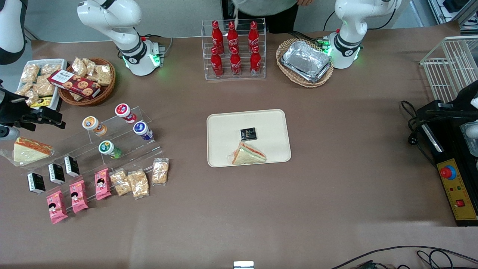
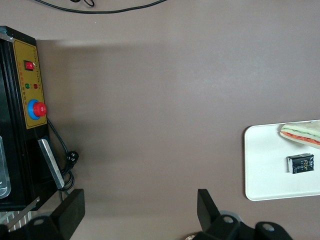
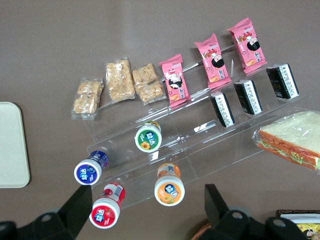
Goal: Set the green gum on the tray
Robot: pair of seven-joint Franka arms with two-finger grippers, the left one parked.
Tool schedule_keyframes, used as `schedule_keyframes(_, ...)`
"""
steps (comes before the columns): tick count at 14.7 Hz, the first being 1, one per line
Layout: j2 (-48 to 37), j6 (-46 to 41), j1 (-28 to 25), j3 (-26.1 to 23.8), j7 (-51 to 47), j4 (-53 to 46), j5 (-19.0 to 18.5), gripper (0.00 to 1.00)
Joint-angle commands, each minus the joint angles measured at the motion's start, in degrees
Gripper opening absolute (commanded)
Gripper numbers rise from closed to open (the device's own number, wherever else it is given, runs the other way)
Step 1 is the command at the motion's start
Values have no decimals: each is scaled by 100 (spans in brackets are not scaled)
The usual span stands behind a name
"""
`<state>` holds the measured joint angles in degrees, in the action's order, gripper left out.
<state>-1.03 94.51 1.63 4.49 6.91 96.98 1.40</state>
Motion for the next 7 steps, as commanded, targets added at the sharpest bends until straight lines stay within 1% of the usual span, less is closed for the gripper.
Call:
schedule_keyframes(1,-46,-55,-13,-1,3,31,-79,100)
schedule_keyframes(7,32,15,-22,-1,-14,-30,-70,100)
